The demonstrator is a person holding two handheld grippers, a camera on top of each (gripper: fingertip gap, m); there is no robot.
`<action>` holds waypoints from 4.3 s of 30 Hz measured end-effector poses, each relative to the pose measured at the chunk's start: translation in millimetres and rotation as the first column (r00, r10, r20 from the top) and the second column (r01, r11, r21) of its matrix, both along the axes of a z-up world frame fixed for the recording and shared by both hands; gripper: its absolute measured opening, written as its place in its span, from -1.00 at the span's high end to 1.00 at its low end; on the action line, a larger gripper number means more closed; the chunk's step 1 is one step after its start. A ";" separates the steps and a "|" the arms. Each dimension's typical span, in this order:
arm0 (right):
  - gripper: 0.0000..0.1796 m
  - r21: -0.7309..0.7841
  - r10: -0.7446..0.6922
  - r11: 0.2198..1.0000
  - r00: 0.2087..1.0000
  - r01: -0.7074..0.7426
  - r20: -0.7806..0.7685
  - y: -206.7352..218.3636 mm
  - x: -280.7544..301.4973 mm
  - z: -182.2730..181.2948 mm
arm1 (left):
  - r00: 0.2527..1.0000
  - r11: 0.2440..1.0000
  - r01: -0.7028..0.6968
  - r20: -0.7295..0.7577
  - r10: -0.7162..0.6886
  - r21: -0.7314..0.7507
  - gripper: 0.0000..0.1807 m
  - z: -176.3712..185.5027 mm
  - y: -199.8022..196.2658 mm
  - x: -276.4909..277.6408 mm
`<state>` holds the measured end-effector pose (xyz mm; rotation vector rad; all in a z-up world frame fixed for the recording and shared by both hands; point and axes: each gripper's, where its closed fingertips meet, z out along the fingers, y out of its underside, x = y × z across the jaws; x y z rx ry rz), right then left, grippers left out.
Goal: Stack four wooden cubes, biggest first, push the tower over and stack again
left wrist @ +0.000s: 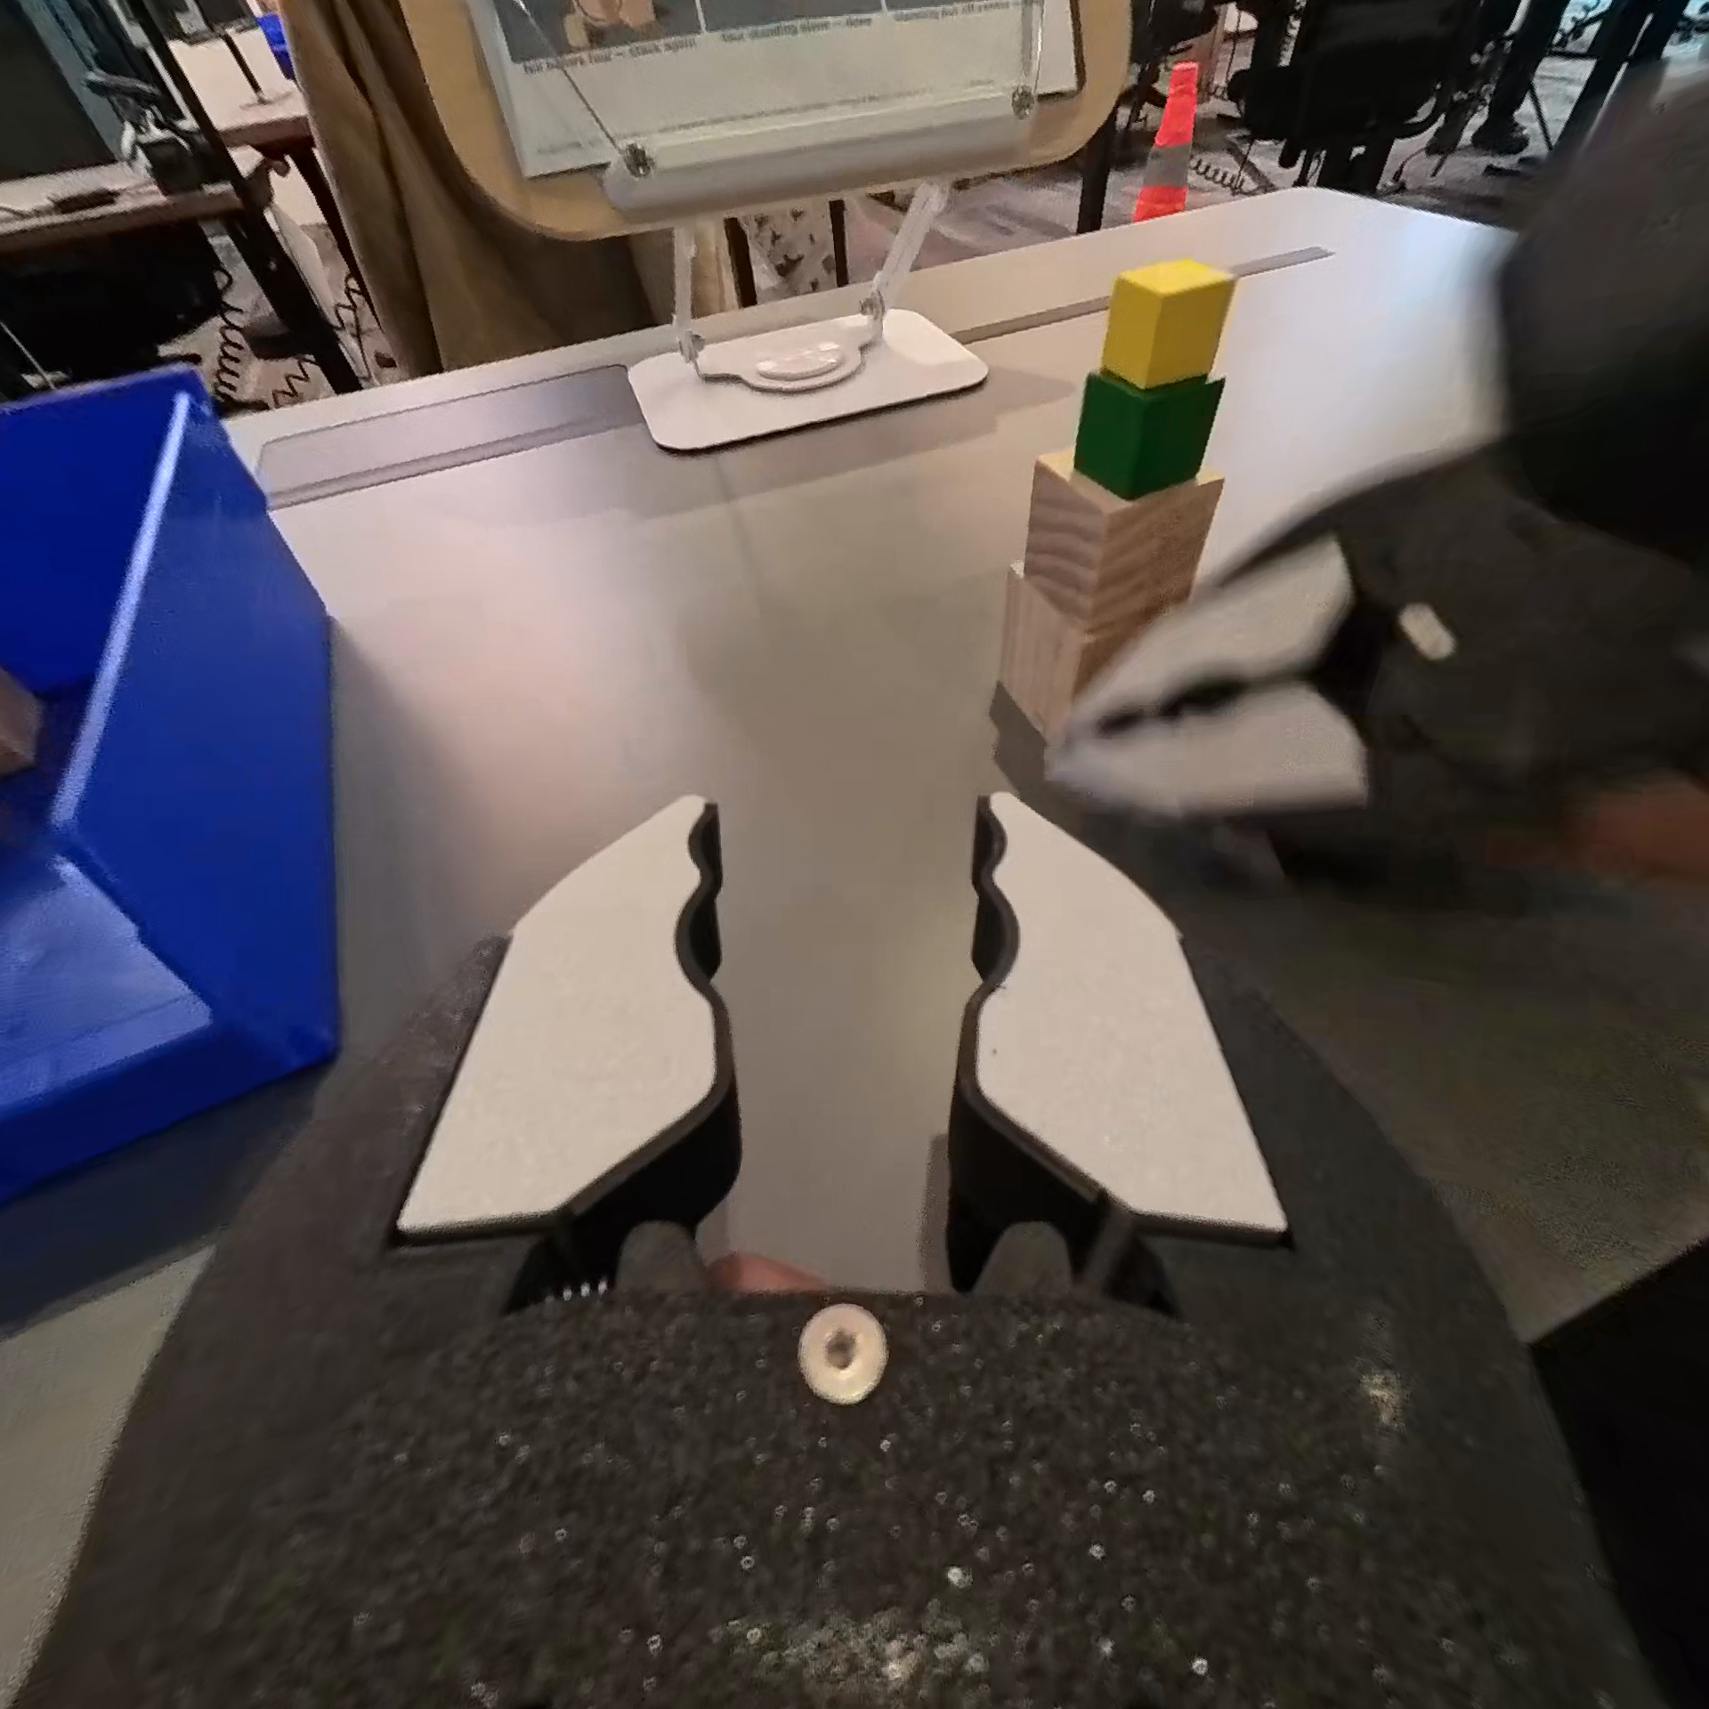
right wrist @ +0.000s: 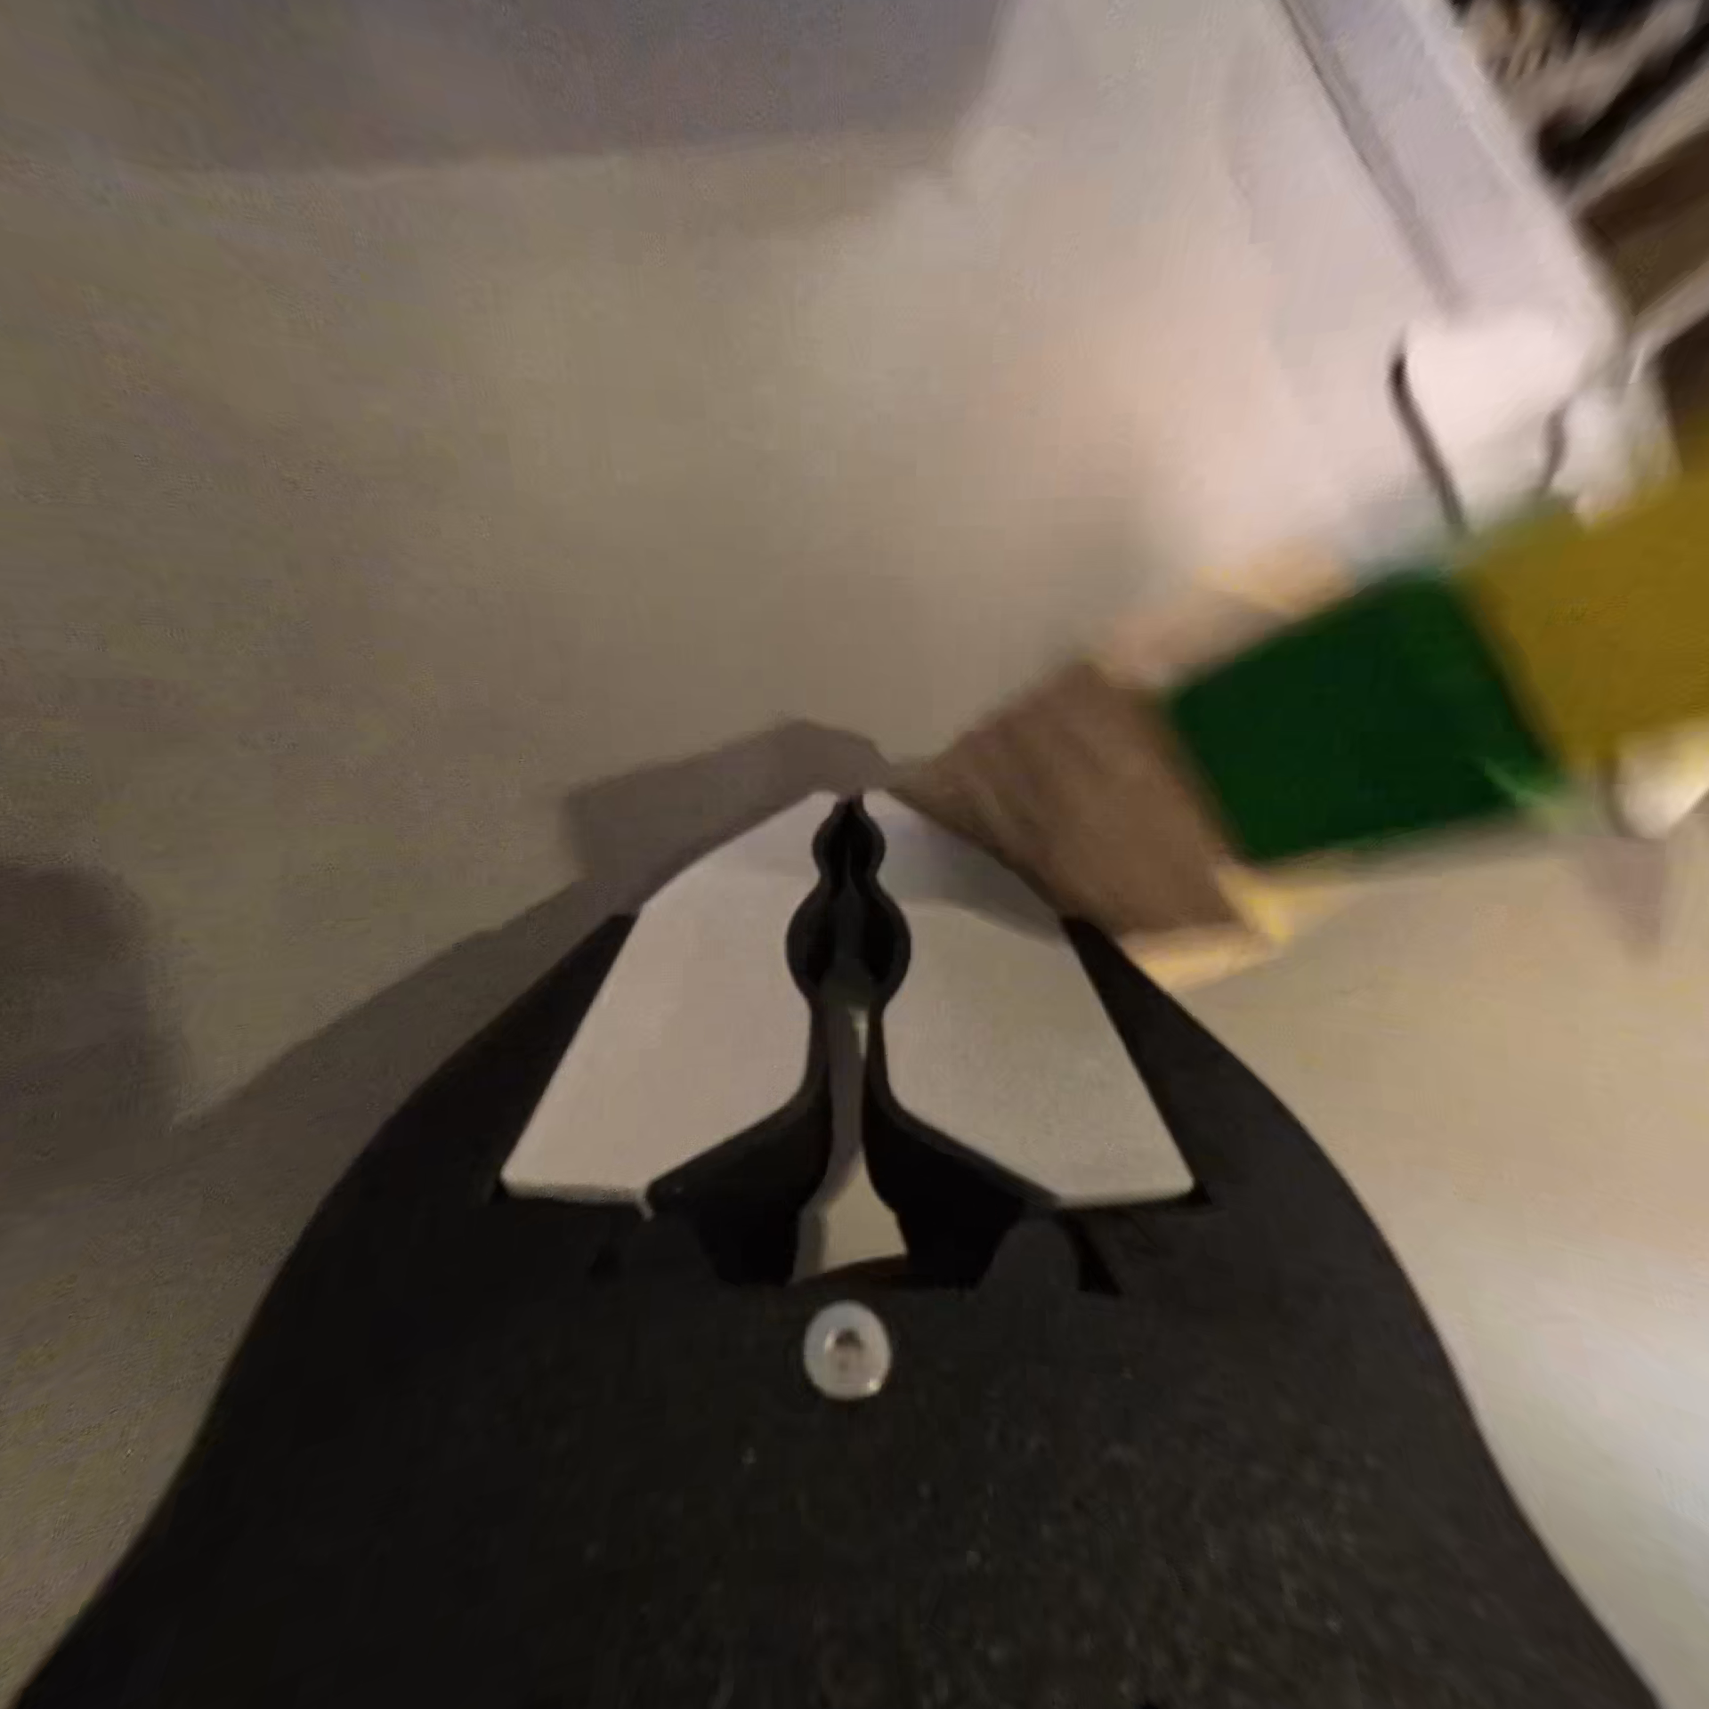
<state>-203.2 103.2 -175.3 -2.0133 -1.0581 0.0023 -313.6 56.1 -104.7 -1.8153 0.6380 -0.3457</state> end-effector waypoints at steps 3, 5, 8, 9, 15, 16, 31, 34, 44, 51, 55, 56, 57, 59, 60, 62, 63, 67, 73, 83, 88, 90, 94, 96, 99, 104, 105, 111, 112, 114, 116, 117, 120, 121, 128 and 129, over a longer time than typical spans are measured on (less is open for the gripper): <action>1.00 0.020 -0.119 0.993 0.991 0.120 -0.068 7.6 52.0 19.2 | 0.999 0.998 0.032 -0.001 -0.032 -0.045 0.42 -11.7 -7.9 9.0; 1.00 0.019 -0.123 0.992 0.986 0.126 -0.111 -17.0 61.4 29.0 | 0.998 0.996 0.063 -0.014 -0.064 -0.067 0.42 -20.1 -14.2 18.7; 1.00 0.042 -0.153 0.986 0.976 0.161 -0.152 -56.6 76.1 33.7 | 0.994 0.993 0.088 -0.062 -0.093 -0.072 0.42 -30.4 -19.7 30.3; 1.00 0.080 -0.162 0.981 0.974 0.176 -0.158 -66.9 80.9 36.6 | 0.992 0.994 0.085 -0.088 -0.090 -0.064 0.39 -31.8 -19.9 31.7; 0.82 0.265 -0.148 0.928 0.912 0.262 -0.383 -104.8 89.2 66.7 | 0.991 1.000 -0.023 -0.131 0.024 0.013 0.32 -27.6 -12.9 27.6; 0.76 0.275 -0.109 0.932 0.909 0.234 -0.404 -111.5 83.4 72.7 | 0.990 0.999 -0.040 -0.135 0.043 0.026 0.32 -25.9 -10.5 27.5; 0.60 0.236 -0.135 0.940 0.903 0.248 -0.408 -123.6 91.4 66.1 | 0.993 1.000 -0.016 -0.119 0.019 0.026 0.33 -23.5 3.9 36.2; 0.61 0.210 -0.150 0.943 0.894 0.258 -0.422 -121.6 94.6 63.3 | 0.990 0.999 0.004 -0.144 0.002 0.046 0.33 -23.7 1.1 39.8; 0.65 0.166 -0.166 0.951 0.883 0.261 -0.439 -108.0 93.8 59.6 | 0.991 0.999 0.042 -0.126 -0.041 0.010 0.33 -26.2 3.7 44.8; 0.64 0.152 -0.187 0.949 0.882 0.276 -0.432 -109.2 96.9 57.6 | 0.994 1.000 0.028 -0.102 -0.029 -0.008 0.32 -25.6 6.9 42.0; 0.64 0.156 -0.195 0.945 0.879 0.287 -0.435 -109.9 101.2 59.2 | 0.994 1.000 0.025 -0.104 -0.024 0.005 0.32 -24.4 6.6 41.7; 0.64 0.157 -0.195 0.945 0.879 0.288 -0.435 -110.0 101.7 59.6 | 0.994 1.000 0.024 -0.107 -0.024 0.008 0.32 -24.3 6.4 41.8; 0.64 0.159 -0.195 0.944 0.879 0.288 -0.435 -110.2 102.1 60.0 | 0.994 1.000 0.025 -0.111 -0.024 0.010 0.32 -24.5 6.3 42.1; 0.64 0.159 -0.196 0.944 0.878 0.290 -0.437 -110.6 102.8 60.9 | 0.992 1.000 0.023 -0.123 -0.021 0.014 0.32 -25.1 6.3 42.6; 0.64 0.159 -0.197 0.943 0.877 0.292 -0.439 -110.8 103.3 61.2 | 0.992 1.000 0.021 -0.128 -0.019 0.016 0.32 -25.4 6.3 42.6; 0.64 0.156 -0.202 0.942 0.875 0.296 -0.440 -110.8 104.7 61.1 | 0.991 1.000 0.017 -0.134 -0.014 0.025 0.32 -24.8 6.3 42.4; 0.63 0.155 -0.202 0.943 0.876 0.295 -0.439 -110.8 104.9 60.7 | 0.991 0.999 0.016 -0.134 -0.012 0.027 0.32 -24.6 6.3 42.3; 0.64 0.152 -0.202 0.944 0.877 0.293 -0.437 -111.1 105.7 59.0 | 0.992 1.000 0.017 -0.128 -0.014 0.019 0.31 -24.9 6.6 42.2; 0.64 0.148 -0.198 0.947 0.881 0.285 -0.430 -111.0 105.9 57.2 | 0.990 1.000 0.026 -0.138 -0.027 -0.010 0.30 -29.4 7.4 43.9; 0.53 0.078 0.036 0.997 0.996 -0.030 -0.079 37.2 110.4 124.2 | 0.989 0.999 0.033 -0.145 -0.034 -0.015 0.31 -30.6 7.1 45.1; 0.38 -0.284 0.177 0.948 0.979 -0.141 0.103 115.2 111.0 71.7 | 0.980 0.999 0.043 -0.194 -0.044 -0.009 0.31 -34.8 5.9 48.8; 0.38 -0.355 0.225 0.921 0.963 -0.162 0.146 119.2 112.1 49.3 | 0.980 0.999 0.052 -0.191 -0.052 -0.004 0.31 -34.0 4.8 49.6; 0.36 -0.397 0.283 0.898 0.941 -0.192 0.184 120.3 113.5 15.7 | 0.982 0.997 0.074 -0.172 -0.074 -0.008 0.31 -32.6 -0.2 48.7; 0.37 -0.357 0.314 0.904 0.932 -0.236 0.179 122.3 108.3 16.7 | 0.983 0.996 0.085 -0.164 -0.085 -0.011 0.31 -32.0 -2.9 48.3; 0.37 -0.336 0.345 0.902 0.921 -0.272 0.181 116.2 99.1 20.8 | 0.983 0.995 0.094 -0.154 -0.095 -0.014 0.31 -31.3 -6.0 47.6; 0.37 -0.393 0.399 0.862 0.907 -0.320 0.137 77.2 73.8 23.8 | 0.985 0.995 0.101 -0.141 -0.102 -0.020 0.32 -30.6 -8.4 46.2; 0.37 -0.393 0.410 0.857 0.902 -0.333 0.131 68.4 67.7 22.6 | 0.985 0.995 0.101 -0.140 -0.103 -0.020 0.32 -30.6 -8.6 46.3; 0.37 -0.350 0.426 0.864 0.896 -0.362 0.126 42.6 53.6 16.9 | 0.984 0.995 0.097 -0.146 -0.098 -0.016 0.32 -30.6 -9.7 45.7; 0.37 -0.341 0.423 0.866 0.899 -0.366 0.110 43.3 53.0 17.1 | 0.984 0.995 0.096 -0.150 -0.098 -0.015 0.32 -30.8 -9.9 45.9; 0.37 -0.319 0.413 0.874 0.907 -0.367 0.087 44.7 52.6 17.3 | 0.982 0.995 0.099 -0.163 -0.100 -0.016 0.32 -32.3 -10.1 46.9; 0.26 -0.307 0.398 0.884 0.913 -0.353 0.096 44.3 58.2 19.7 | 0.978 0.995 0.101 -0.178 -0.104 -0.025 0.31 -34.8 -10.3 48.1; 0.18 -0.286 0.377 0.896 0.922 -0.339 0.090 43.4 62.0 24.9 | 0.977 0.994 0.105 -0.181 -0.108 -0.030 0.31 -35.7 -10.9 49.0; 0.21 -0.120 0.257 0.960 0.966 -0.252 0.031 32.0 77.8 55.2 | 0.976 0.990 0.129 -0.171 -0.136 -0.052 0.29 -37.0 -12.7 54.1; 0.20 -0.075 0.221 0.972 0.975 -0.221 -0.007 18.8 83.7 62.2 | 0.973 0.987 0.151 -0.168 -0.159 -0.060 0.26 -37.3 -13.2 57.9; 0.35 0.064 0.113 0.993 0.912 -0.096 -0.394 -111.5 102.2 62.5 | 0.859 0.911 0.405 -0.311 -0.407 -0.075 0.20 -38.2 13.0 89.9; 0.36 0.057 0.114 0.993 0.906 -0.099 -0.407 -124.6 103.2 58.7 | 0.822 0.888 0.452 -0.345 -0.452 -0.085 0.20 -39.2 19.1 94.7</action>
